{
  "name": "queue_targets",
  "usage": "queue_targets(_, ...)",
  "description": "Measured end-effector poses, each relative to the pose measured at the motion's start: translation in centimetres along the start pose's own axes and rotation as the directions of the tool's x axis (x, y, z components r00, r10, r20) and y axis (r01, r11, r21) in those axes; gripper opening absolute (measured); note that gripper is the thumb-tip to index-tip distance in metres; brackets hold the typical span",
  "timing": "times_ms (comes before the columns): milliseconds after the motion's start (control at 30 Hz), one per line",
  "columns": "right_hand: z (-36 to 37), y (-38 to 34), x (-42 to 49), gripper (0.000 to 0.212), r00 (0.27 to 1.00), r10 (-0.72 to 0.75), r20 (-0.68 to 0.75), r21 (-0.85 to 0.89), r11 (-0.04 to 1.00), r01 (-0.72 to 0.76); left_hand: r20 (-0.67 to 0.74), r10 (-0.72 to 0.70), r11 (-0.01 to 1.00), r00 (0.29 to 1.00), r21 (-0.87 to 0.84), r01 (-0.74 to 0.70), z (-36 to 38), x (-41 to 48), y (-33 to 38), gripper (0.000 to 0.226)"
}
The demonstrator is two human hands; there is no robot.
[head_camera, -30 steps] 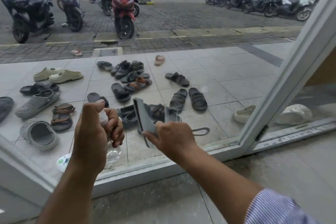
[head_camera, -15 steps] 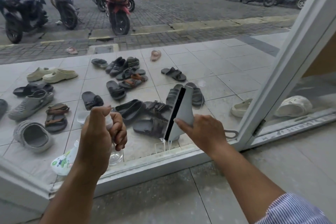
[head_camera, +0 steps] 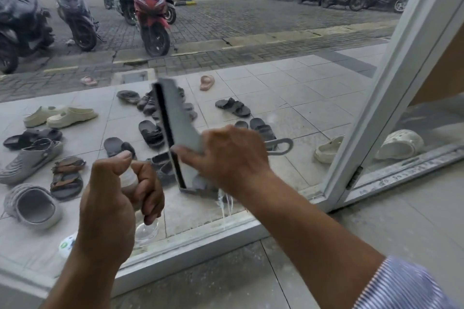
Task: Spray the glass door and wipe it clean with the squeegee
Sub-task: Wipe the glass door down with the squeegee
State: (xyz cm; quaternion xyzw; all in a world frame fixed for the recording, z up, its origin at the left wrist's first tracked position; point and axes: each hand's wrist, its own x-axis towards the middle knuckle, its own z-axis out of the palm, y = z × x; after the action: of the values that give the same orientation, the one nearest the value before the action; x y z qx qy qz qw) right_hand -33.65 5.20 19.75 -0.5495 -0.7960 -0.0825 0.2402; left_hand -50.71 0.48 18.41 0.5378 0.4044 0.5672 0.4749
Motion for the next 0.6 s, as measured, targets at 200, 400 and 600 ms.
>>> queue_targets(200, -1.4, 7.9, -3.6, 0.068, 0.898, 0.436, -0.055, 0.144, 0.894, -0.425, -0.014, 0.046, 0.999, 0.999, 0.007, -0.046, 2.1, -0.1, -0.3, 0.039)
queue_targets(400, -1.9, 6.8, -3.9, 0.057, 0.874, 0.478, -0.089, 0.268, 0.857, -0.441, -0.112, 0.052, 0.996, 0.992, 0.074, -0.043, 2.6, -0.4, -0.7, 0.045)
queue_targets(600, -2.6, 0.2, -2.7, 0.053, 0.965, 0.225, 0.131, 0.115, 0.964, -0.241, -0.157, 0.113, 0.991, 0.981, 0.092, -0.100, -0.4, -0.4, 0.6, 0.051)
